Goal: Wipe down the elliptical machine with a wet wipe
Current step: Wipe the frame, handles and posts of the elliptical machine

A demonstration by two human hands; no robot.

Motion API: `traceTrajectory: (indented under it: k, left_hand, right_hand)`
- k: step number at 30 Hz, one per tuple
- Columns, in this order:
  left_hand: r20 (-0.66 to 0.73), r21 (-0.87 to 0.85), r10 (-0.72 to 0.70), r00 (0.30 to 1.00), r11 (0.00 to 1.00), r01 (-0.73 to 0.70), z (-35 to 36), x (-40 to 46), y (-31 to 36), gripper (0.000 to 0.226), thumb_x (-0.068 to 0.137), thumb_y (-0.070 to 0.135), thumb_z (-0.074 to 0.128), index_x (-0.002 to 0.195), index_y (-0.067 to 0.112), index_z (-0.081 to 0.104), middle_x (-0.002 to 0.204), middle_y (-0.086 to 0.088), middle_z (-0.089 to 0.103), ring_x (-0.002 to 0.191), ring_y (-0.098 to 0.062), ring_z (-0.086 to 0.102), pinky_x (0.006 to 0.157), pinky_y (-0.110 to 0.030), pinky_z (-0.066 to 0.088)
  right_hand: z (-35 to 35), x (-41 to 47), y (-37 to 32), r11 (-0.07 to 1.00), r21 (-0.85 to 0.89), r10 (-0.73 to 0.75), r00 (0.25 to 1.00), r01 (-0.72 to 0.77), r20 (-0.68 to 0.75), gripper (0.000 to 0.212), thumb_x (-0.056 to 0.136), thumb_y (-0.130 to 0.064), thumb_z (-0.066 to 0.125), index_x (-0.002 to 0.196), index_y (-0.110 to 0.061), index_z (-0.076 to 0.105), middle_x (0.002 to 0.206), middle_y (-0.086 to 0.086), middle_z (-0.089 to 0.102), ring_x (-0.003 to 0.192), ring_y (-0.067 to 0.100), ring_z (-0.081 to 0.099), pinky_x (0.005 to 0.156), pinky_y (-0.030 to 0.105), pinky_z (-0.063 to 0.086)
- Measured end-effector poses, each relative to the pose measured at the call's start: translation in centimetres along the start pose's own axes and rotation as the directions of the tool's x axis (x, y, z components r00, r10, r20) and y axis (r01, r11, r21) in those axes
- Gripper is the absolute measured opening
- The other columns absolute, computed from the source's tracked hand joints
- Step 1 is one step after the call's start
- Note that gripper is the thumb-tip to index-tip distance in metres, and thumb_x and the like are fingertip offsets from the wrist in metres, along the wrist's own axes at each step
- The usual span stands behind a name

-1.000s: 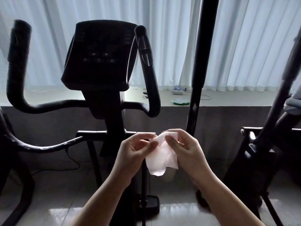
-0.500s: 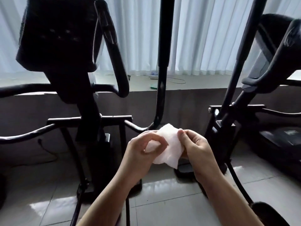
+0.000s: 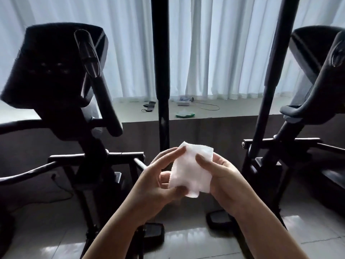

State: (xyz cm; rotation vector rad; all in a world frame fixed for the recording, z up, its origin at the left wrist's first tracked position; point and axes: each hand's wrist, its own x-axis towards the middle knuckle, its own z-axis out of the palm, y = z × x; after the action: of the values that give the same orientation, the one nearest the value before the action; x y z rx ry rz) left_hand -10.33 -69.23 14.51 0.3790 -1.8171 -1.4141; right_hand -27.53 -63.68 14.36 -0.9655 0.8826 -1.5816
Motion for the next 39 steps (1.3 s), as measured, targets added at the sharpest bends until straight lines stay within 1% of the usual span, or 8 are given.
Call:
traceTrajectory:
  k: [4, 10, 18, 22, 25, 28, 34, 39]
  left_hand:
    - [-0.058, 0.236, 0.111, 0.992, 0.967, -0.094, 2.0, 3.2, -0.3, 0.080, 0.063, 0.011, 0.081, 0.130, 0.045, 0.055, 0.133, 0.032, 0.046, 0.089, -0.023, 0.071, 0.072, -0.039, 0.061]
    - [-0.022, 0.599, 0.337, 0.941, 0.759, -0.257, 2.4, 6.8, -0.7, 0.090, 0.068, 0.016, 0.077, 0.141, 0.047, 0.035, 0.142, 0.032, 0.038, 0.127, 0.000, 0.049, 0.086, -0.028, 0.055]
    - [0.004, 0.831, 0.497, 0.868, 0.481, -0.280, -3.0, 8.9, 2.9, 0.084, 0.071, 0.046, 0.069, 0.144, 0.051, 0.028, 0.152, 0.034, 0.023, 0.126, 0.003, 0.046, 0.094, -0.018, 0.046]
    - [-0.078, 0.955, 0.707, 0.703, 0.256, -0.152, -7.8, 10.1, 5.7, 0.053, 0.083, 0.048, 0.055, 0.132, 0.028, 0.056, 0.143, 0.018, 0.042, 0.127, 0.001, 0.038, 0.106, -0.010, 0.023]
    - [-0.118, 0.983, 0.778, 0.618, 0.181, -0.041, -11.2, 11.9, 7.0, 0.047, 0.089, 0.046, 0.049, 0.126, 0.019, 0.062, 0.139, 0.004, 0.053, 0.128, -0.012, 0.042, 0.108, -0.035, 0.030]
    - [-0.089, 0.996, 0.775, 0.626, 0.067, 0.059, -14.4, 14.0, 6.4, 0.049, 0.094, 0.046, 0.043, 0.131, 0.019, 0.059, 0.146, -0.002, 0.048, 0.141, -0.020, 0.032, 0.117, -0.041, 0.012]
    - [-0.046, 0.998, 0.805, 0.592, 0.019, 0.052, -17.5, 16.9, 4.2, 0.052, 0.094, 0.044, 0.042, 0.136, 0.017, 0.056, 0.152, -0.007, 0.040, 0.146, -0.024, 0.021, 0.121, -0.045, 0.001]
    - [-0.031, 0.999, 0.849, 0.528, 0.024, 0.021, -18.1, 17.6, 4.0, 0.052, 0.093, 0.041, 0.045, 0.137, 0.016, 0.055, 0.151, -0.011, 0.041, 0.145, -0.026, 0.024, 0.121, -0.046, 0.005]
  right_hand:
    - [-2.6, 1.6, -2.1, 0.994, -0.004, 0.113, 0.986, -0.113, 0.122, 0.052, 0.078, -0.041, 0.076, 0.123, -0.017, 0.065, 0.126, 0.018, 0.063, 0.113, 0.032, 0.061, 0.089, 0.043, 0.049]
    - [-4.6, 4.0, -6.1, 0.973, -0.084, 0.225, 0.956, -0.213, 0.187, 0.026, 0.085, -0.026, 0.059, 0.102, -0.014, 0.075, 0.104, 0.018, 0.071, 0.082, 0.028, 0.071, 0.054, 0.037, 0.058]
    - [-0.1, 9.2, -9.7, 0.955, -0.145, -0.244, 0.964, 0.257, 0.102, 0.019, 0.081, -0.022, 0.064, 0.093, -0.011, 0.073, 0.094, 0.007, 0.073, 0.087, 0.023, 0.071, 0.080, 0.040, 0.059]
    - [4.9, 13.0, -13.3, 0.265, -0.637, -0.751, 0.569, 0.724, 0.334, 0.015, 0.096, -0.017, 0.059, 0.099, -0.024, 0.072, 0.091, -0.019, 0.072, 0.088, -0.002, 0.066, 0.086, 0.023, 0.053]
    - [8.5, 18.2, -16.2, -0.443, -0.607, -0.689, 0.182, 0.660, 0.702, 0.021, 0.094, -0.010, 0.052, 0.103, -0.010, 0.071, 0.102, 0.000, 0.069, 0.100, 0.012, 0.060, 0.091, 0.019, 0.046]
    - [10.2, 23.1, -17.9, -0.832, -0.463, -0.339, 0.380, 0.305, 0.861, 0.057, 0.100, -0.018, 0.013, 0.109, -0.017, 0.070, 0.104, 0.005, 0.064, 0.120, 0.022, 0.048, 0.110, 0.033, 0.035]
    - [6.1, 22.8, -13.2, -0.923, -0.253, -0.095, 0.465, 0.290, 0.880, 0.062, 0.105, -0.029, 0.018, 0.093, -0.008, 0.075, 0.103, 0.009, 0.072, 0.107, 0.024, 0.063, 0.106, 0.034, 0.037]
    - [8.2, 22.4, -15.9, -0.888, 0.020, 0.213, 0.371, 0.459, 0.904, 0.048, 0.107, -0.022, 0.032, 0.086, -0.010, 0.073, 0.094, 0.003, 0.071, 0.102, 0.023, 0.065, 0.113, 0.032, 0.033]
